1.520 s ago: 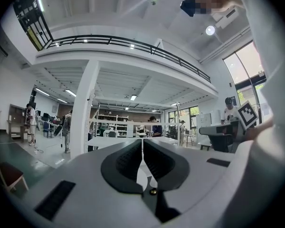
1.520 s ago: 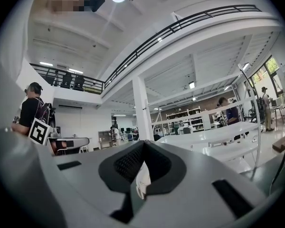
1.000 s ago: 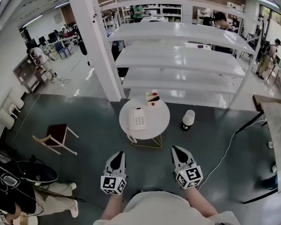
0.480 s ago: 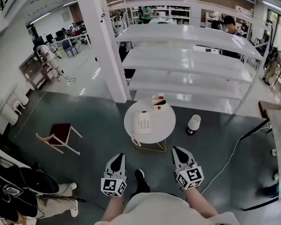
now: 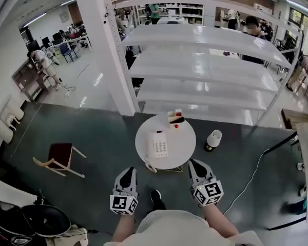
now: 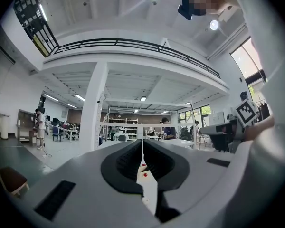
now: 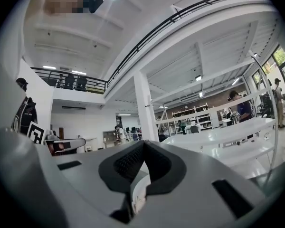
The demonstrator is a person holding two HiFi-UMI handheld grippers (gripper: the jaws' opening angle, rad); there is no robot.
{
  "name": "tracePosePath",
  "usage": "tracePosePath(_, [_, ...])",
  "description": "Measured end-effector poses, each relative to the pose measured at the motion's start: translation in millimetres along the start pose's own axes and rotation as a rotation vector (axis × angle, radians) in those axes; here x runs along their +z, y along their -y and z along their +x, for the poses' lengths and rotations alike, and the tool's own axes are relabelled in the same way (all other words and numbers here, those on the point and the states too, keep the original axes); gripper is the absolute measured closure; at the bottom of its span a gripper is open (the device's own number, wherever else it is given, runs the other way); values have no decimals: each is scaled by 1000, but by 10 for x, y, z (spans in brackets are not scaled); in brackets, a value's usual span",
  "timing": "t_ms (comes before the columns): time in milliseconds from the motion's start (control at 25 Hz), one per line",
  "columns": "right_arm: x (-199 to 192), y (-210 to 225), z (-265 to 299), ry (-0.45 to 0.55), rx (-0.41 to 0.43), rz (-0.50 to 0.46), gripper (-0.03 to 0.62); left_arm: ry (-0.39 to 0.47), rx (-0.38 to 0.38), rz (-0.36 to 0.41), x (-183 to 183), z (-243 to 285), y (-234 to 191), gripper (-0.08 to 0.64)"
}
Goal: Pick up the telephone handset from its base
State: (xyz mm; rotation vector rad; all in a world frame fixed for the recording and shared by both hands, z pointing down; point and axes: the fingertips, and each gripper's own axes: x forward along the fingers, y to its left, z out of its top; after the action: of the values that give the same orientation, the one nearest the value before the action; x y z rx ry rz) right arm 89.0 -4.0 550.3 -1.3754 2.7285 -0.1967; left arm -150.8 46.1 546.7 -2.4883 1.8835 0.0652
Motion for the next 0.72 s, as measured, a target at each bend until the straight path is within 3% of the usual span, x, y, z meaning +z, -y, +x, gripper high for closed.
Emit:
tracePosePath(480, [132,254,1450,-3,-97,-14,583,-26,-91,-15,6,1262,-1097,535])
tracePosePath(720, [145,311,1921,-4,-135,-22,583,-25,-129,-13,24,1671,-1506,535])
